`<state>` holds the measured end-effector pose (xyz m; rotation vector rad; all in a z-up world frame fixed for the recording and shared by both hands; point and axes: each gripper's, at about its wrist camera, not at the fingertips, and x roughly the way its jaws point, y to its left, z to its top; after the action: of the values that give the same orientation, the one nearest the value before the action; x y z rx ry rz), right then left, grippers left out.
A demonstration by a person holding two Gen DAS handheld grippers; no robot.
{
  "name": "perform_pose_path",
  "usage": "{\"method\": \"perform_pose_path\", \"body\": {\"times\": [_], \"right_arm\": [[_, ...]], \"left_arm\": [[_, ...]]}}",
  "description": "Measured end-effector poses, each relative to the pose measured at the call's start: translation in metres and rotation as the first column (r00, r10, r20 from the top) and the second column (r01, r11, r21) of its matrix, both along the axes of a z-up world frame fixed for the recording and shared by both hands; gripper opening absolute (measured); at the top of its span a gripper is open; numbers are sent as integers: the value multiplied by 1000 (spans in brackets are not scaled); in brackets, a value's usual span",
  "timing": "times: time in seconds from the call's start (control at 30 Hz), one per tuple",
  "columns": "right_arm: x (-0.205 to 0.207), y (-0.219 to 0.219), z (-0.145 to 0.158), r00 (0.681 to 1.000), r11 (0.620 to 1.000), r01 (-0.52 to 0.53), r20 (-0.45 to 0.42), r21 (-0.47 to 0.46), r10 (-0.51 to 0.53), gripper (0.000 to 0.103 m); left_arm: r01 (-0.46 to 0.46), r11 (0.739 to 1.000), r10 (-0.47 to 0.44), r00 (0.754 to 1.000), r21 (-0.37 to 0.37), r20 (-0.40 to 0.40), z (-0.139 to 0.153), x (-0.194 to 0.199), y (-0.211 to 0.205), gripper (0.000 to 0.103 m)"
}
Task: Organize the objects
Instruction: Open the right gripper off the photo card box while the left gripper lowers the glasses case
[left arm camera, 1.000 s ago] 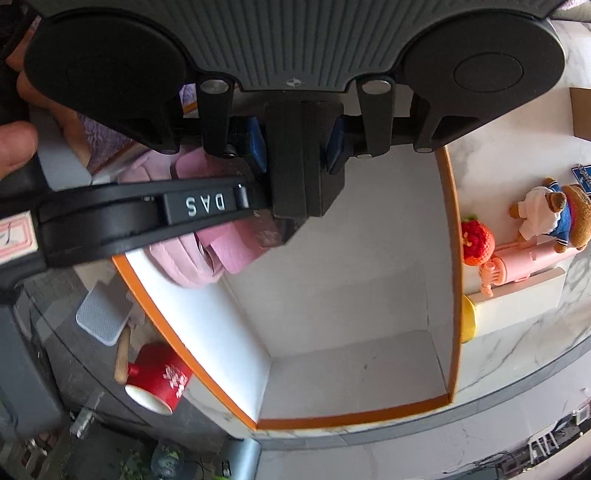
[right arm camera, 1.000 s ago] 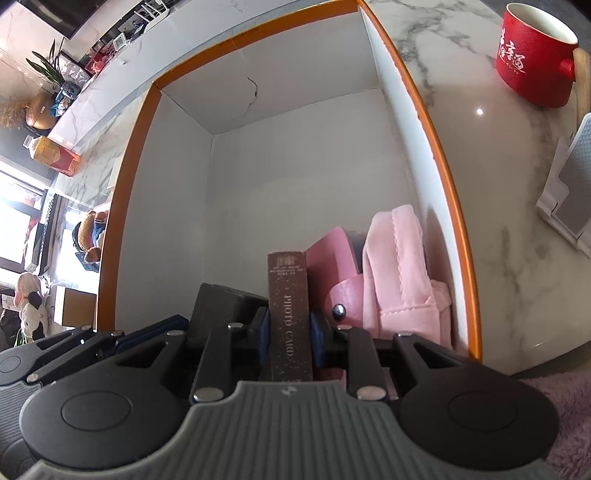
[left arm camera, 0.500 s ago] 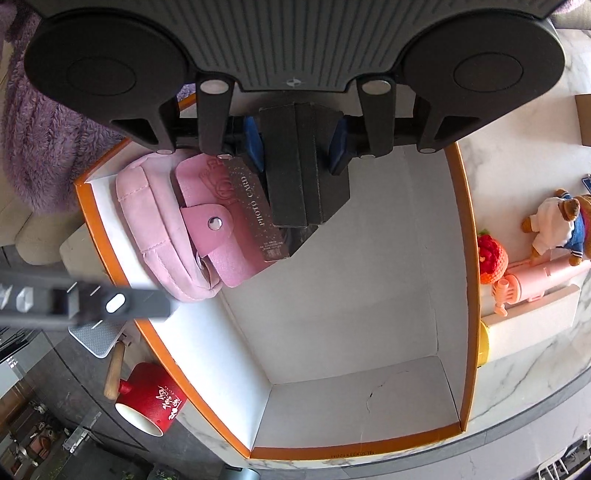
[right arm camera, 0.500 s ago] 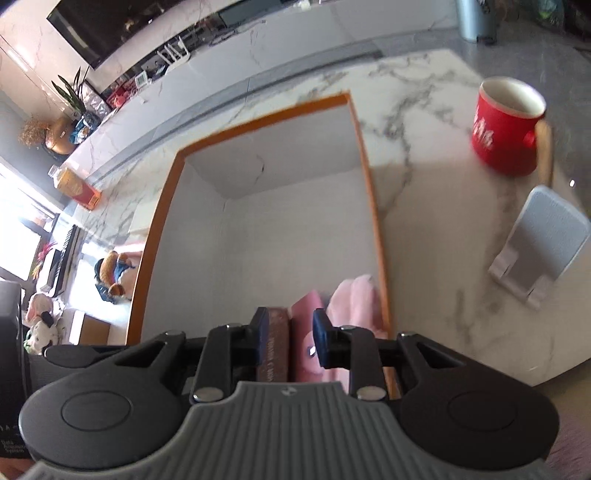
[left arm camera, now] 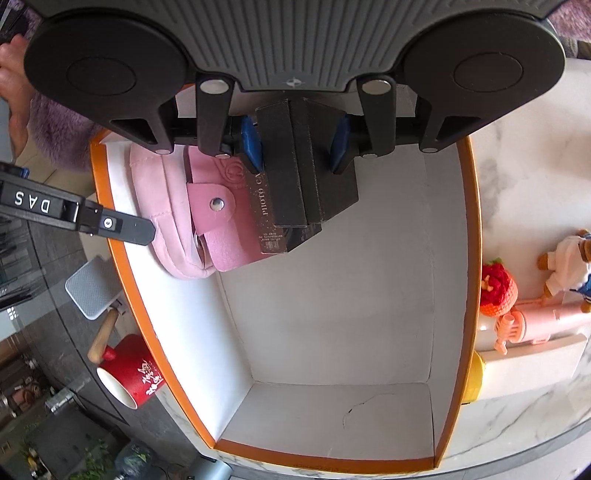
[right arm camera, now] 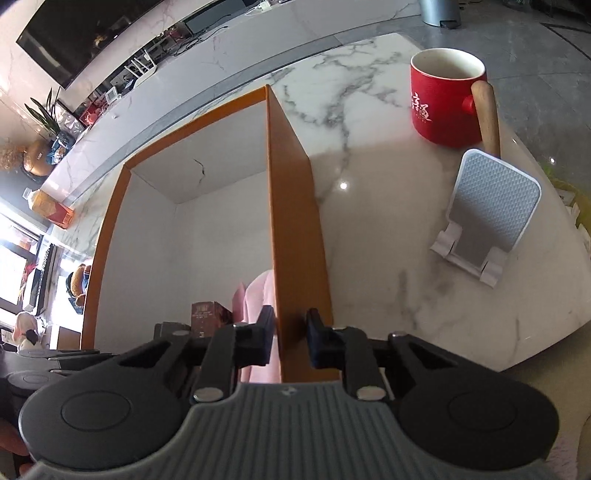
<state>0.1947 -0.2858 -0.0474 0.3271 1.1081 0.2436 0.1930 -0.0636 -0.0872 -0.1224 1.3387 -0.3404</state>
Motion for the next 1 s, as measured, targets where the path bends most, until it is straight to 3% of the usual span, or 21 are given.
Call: {"method": "perform_pose_path", "body": {"times": [0.27, 0.37, 0.5, 0.67, 0.83, 1.0], "right_arm": [[-3, 0, 1, 1000, 1000, -4, 3, 0, 4, 19], [-2, -4, 0, 1000, 1000, -2, -9, 29, 2, 20], [-1, -6, 0, 1000, 999, 4, -19, 42, -3, 19], [-1, -2, 1, 1000, 1000, 6, -21, 31, -5, 20], [-2, 2, 2, 1000, 1000, -1, -15, 21, 1, 27], [-3, 3, 2, 1000, 1000, -2, -12, 19, 3, 28]], "left_arm": [[-67, 991, 65, 998, -116, -23, -8, 4, 8, 48], [-98, 969, 79, 993, -228, -93, -20, 5, 10, 48], [-104, 974, 96, 994, -199, -47, -15, 0, 4, 48], [-44, 980, 42, 999, -192, -10, -14, -4, 6, 50], [5, 983, -3, 1000, -184, 9, -13, -10, 5, 68], [57, 994, -52, 997, -89, 58, -2, -16, 4, 64]]}}
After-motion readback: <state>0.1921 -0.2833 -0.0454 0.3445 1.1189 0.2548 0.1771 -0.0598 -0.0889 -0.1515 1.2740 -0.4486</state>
